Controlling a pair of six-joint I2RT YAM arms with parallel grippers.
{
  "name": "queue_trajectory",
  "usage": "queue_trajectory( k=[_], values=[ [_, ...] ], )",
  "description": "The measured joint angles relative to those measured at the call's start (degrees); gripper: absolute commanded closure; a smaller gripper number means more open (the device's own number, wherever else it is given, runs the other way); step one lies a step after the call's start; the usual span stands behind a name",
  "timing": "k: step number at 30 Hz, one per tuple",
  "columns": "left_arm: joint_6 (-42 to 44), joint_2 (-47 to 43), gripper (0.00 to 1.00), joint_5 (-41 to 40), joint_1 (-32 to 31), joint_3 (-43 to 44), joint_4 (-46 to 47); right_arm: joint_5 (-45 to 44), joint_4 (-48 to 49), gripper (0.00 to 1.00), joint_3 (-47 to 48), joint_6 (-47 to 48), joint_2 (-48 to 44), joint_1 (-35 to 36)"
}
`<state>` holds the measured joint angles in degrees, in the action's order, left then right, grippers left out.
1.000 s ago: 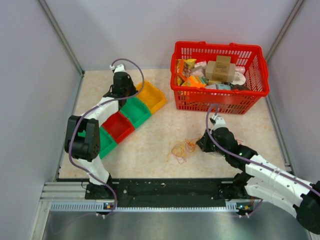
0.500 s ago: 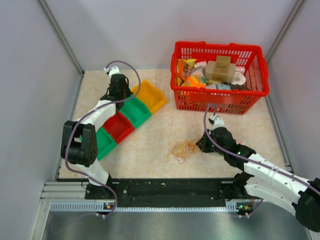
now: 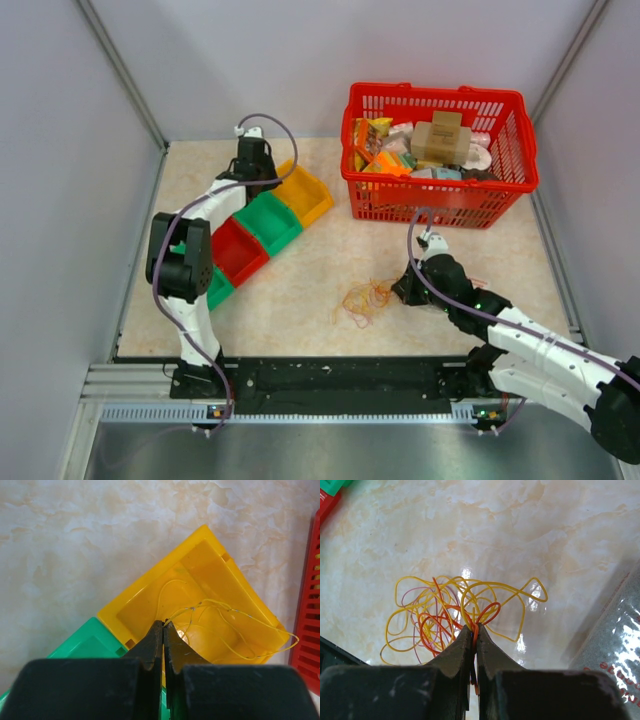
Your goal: Untangle the cables
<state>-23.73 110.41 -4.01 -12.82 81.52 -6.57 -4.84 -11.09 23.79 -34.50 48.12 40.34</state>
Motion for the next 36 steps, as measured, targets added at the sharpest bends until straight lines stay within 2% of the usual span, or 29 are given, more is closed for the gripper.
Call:
queue_trajectory(
  k=[13, 14, 16, 17, 19, 21, 25, 31, 34, 36],
  values=[
    [2.9, 6.4, 1.0, -1.4, 0.2, 11.4, -9.7, 0.1, 0.3, 1.0, 1.5, 0.0, 0.0, 0.0],
    [2.9, 6.6, 0.94, -1.6, 0.2, 11.5, -10.2, 0.1, 0.3, 1.0, 1.5, 0.0, 0.1, 0.0],
    [3.1, 6.8, 0.7, -2.1, 0.3, 11.6, -11.6, 0.2, 0.3, 1.0, 1.5, 0.0, 0.3, 0.0],
    [3.4, 6.8, 0.63, -2.1, 0.4, 11.6, -12.2, 0.2, 0.3, 1.0, 1.5, 0.0, 0.4, 0.0],
    [3.6, 6.8, 0.51, -1.6, 0.4, 11.6, -12.5, 0.2, 0.3, 1.0, 1.5, 0.0, 0.8, 0.0],
    [4.1, 6.3, 0.45, -1.1, 0.4, 11.6, -12.5, 0.3, 0.3, 1.0, 1.5, 0.0, 1.2, 0.0],
    [4.3, 3.2, 0.35, -0.3, 0.4, 10.5, -12.8, 0.3, 0.3, 1.0, 1.5, 0.0, 1.7, 0.0],
    [3.2, -8.4, 0.27, 3.6, 0.5, 4.4, -11.7, 0.5, 0.4, 1.0, 1.5, 0.0, 2.4, 0.0],
    [1.4, -15.9, 0.28, 6.7, 0.5, -1.2, -8.8, 0.7, 0.6, 1.0, 1.5, 0.0, 3.1, 0.0],
    [-0.1, -22.1, 0.32, 9.6, 0.5, -7.6, -6.4, 1.2, 1.0, 1.0, 1.5, 0.0, 3.7, 0.0]
  ],
)
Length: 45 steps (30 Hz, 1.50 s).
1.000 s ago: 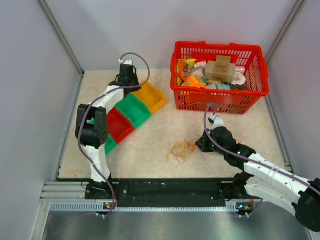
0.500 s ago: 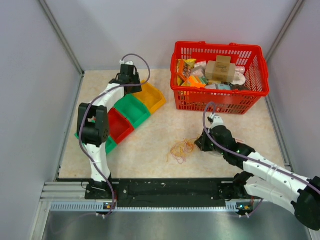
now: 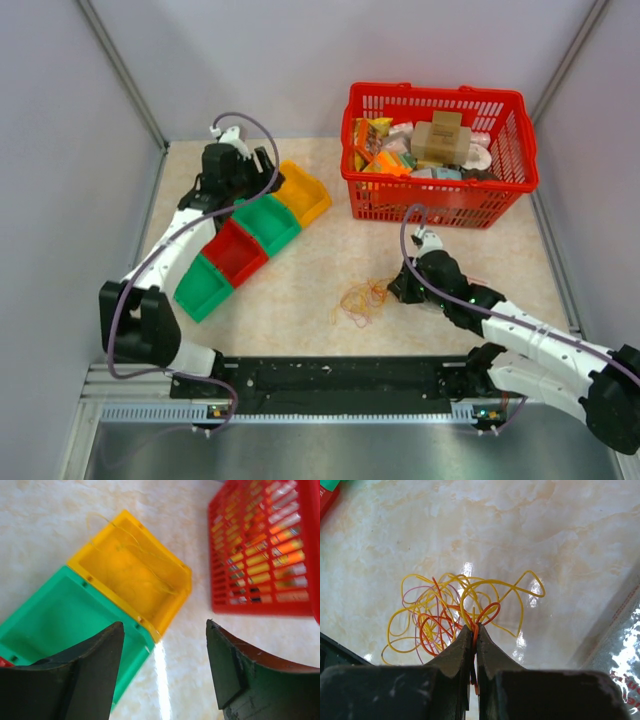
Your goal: Untangle the cables
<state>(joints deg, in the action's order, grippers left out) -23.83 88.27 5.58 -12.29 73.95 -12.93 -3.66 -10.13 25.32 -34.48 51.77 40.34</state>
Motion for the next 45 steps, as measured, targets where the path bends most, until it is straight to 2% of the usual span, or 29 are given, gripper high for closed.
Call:
queue_trajectory(
  k=[3, 6, 11, 12, 15, 20, 24, 29, 32, 40, 45],
  values=[
    [-2.9, -8.1, 0.34, 6.3, -0.2, -10.2, 4.3, 0.7, 0.7, 1.0, 0.0, 0.0, 0.7, 0.0],
    [-4.9, -13.8, 0.29, 11.4, -1.6, -19.6, 8.1, 1.2, 1.2, 1.0, 0.0, 0.2, 1.3, 0.0],
    [-5.4, -23.6, 0.25, 16.4, -10.2, -33.1, 9.5, 2.3, 2.1, 1.0, 0.0, 0.5, 2.1, 0.0],
    [-5.4, -25.9, 0.27, 17.3, -13.1, -35.1, 9.4, 2.5, 2.4, 1.0, 0.0, 0.4, 2.2, 0.0],
    [-5.8, -29.7, 0.47, 18.0, -19.2, -38.6, 10.5, 3.6, 3.6, 1.0, -0.1, 0.4, 2.3, 0.0],
    [-7.8, -32.4, 0.45, 18.0, -27.4, -46.9, 15.0, 6.8, 5.4, 1.0, -0.1, -0.1, 2.3, 0.0],
    [-7.0, -28.3, 0.49, 16.8, -30.3, -47.2, 14.5, 10.3, 7.1, 1.0, -0.3, -0.1, 2.8, 0.0],
    [-6.5, -25.5, 0.42, 16.7, -33.2, -44.1, 14.4, 14.1, 8.7, 1.0, -0.3, -0.1, 5.2, 0.0],
    [-7.2, -24.3, 0.48, 16.3, -35.5, -42.5, 15.3, 15.2, 8.8, 1.0, -0.3, -0.1, 6.6, 0.0],
    [-8.0, -20.3, 0.47, 10.8, -37.9, -38.9, 12.2, 16.0, 9.3, 1.0, -0.2, -0.3, 7.2, 0.0],
    [-9.3, -17.0, 0.59, 10.3, -38.7, -38.2, 12.5, 16.1, 10.1, 1.0, -0.2, -0.2, 8.4, 0.0]
  ],
)
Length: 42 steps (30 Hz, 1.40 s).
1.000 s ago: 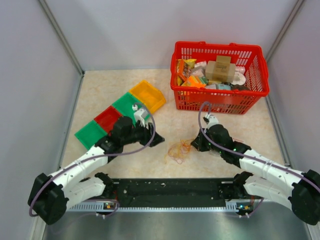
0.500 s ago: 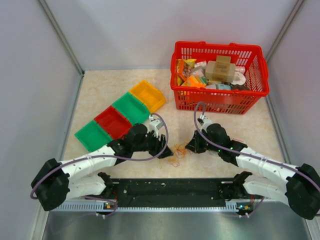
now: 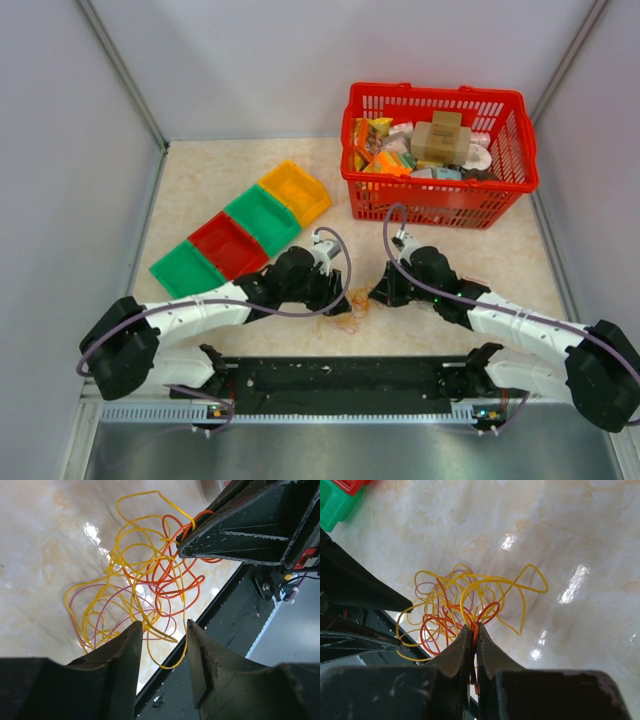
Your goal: Untangle the cables
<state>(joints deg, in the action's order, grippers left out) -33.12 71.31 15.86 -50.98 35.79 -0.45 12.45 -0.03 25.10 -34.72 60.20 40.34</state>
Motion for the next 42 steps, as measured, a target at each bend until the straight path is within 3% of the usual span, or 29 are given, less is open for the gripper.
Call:
queue_trajectory(
  k=[5, 8, 19, 27, 32, 37, 42],
  values=[
    [-0.6, 2.1, 0.83, 0.8, -0.5, 0.0, 0.4, 0.3, -0.2, 1.0, 0.2, 0.0, 1.4, 0.0],
    [-0.4, 1.8, 1.0, 1.0, -0.5, 0.0, 0.4, 0.3, -0.4, 0.92, 0.2, 0.1, 1.4, 0.0],
    [-0.4, -6.4, 1.0, -1.1, -0.8, -0.2, 0.4, -0.3, -4.2, 0.39, 1.0, 1.2, 1.4, 1.7],
    [-2.4, -8.6, 1.0, -1.8, -0.8, -0.2, 0.0, -2.5, -7.7, 0.26, 2.9, 3.1, -2.7, 4.5],
    [-4.2, -10.0, 1.0, -1.6, -0.8, -0.2, 0.0, -3.4, -6.3, 0.26, 2.9, 1.9, -5.8, 6.7],
    [-6.0, -10.6, 1.0, -1.3, -0.8, -0.2, -0.2, -5.8, -4.1, 0.49, 3.0, -0.5, -2.2, 7.1],
    [-6.4, -14.6, 1.0, -1.9, -0.8, -0.2, -2.2, -8.1, -0.8, 0.55, 2.7, -3.7, 4.5, 8.0]
  ],
)
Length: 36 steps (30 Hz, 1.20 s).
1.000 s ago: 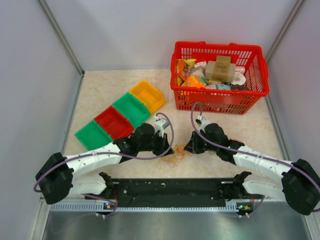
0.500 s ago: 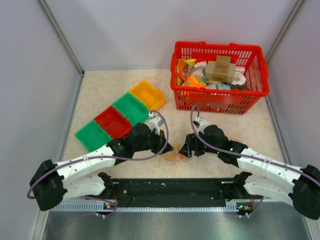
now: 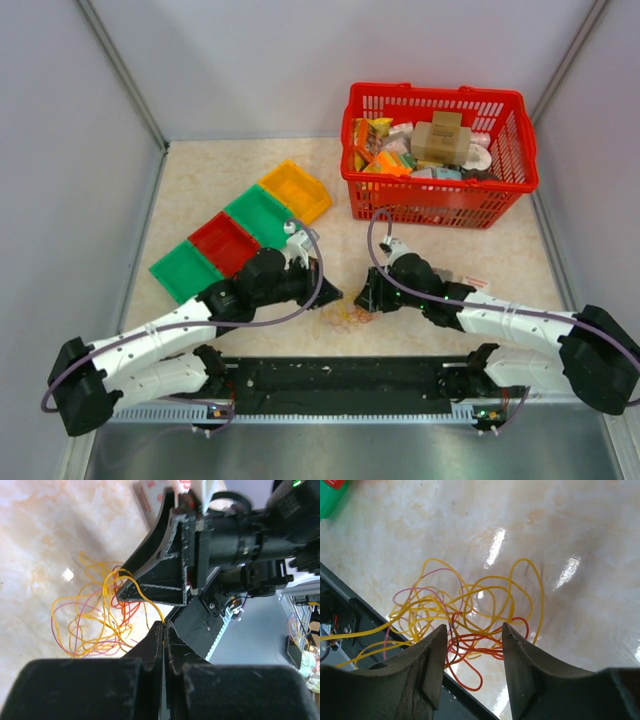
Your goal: Untangle the cables
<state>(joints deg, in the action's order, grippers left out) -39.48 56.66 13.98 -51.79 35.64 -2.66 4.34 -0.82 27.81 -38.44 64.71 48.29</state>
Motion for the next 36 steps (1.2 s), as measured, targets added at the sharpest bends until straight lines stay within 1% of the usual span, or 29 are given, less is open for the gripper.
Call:
queue_trajectory(
  k=[5, 7, 8, 9, 10, 11, 14, 19, 25, 31, 36],
  values=[
    [0.9, -6.8, 1.0, -2.3, 0.0, 0.0, -1.2, -2.3, 1.5, 0.63, -1.1, -1.4, 0.3, 1.6],
    [1.6, -10.8, 1.0, -4.2, 0.0, 0.0, -1.0, -4.2, 1.2, 0.73, -1.1, -1.7, 0.3, 1.6],
    [2.0, -12.3, 1.0, -4.9, 0.0, 0.1, -0.8, -5.2, 1.1, 0.82, -1.1, -1.6, 0.3, 1.6],
    [2.6, -14.1, 1.0, -5.7, 0.0, 0.3, -0.8, -5.9, 1.0, 0.86, -1.1, -1.6, 0.3, 1.6],
    [3.4, -15.7, 1.0, -6.5, 0.0, 0.6, -0.9, -6.5, 1.0, 0.97, -1.1, -1.6, 0.4, 1.6],
    [4.3, -17.4, 1.0, -7.4, 0.0, 1.2, -1.1, -7.3, 1.0, 1.0, -1.1, -1.8, 0.5, 1.6],
    [7.5, -21.8, 1.0, -10.1, 0.0, 3.7, -1.9, -9.3, 0.9, 1.0, -1.1, -2.5, 1.4, 1.6],
    [13.9, -28.2, 1.0, -17.1, 0.0, 8.8, -4.2, -15.5, -4.8, 1.0, -1.3, -5.8, 1.3, 1.6],
    [20.7, -32.6, 1.0, -24.1, 0.0, 16.5, -9.6, -20.2, -8.9, 1.0, -2.3, -6.3, -1.3, 1.6],
    [25.4, -35.3, 1.0, -27.5, 0.0, 22.6, -14.5, -22.8, -9.8, 1.0, -2.3, -5.7, -1.3, 1.6],
    [26.4, -36.1, 1.0, -26.9, 0.0, 25.6, -14.7, -23.6, -11.3, 1.0, -2.3, -5.6, -1.4, 1.6]
  ],
)
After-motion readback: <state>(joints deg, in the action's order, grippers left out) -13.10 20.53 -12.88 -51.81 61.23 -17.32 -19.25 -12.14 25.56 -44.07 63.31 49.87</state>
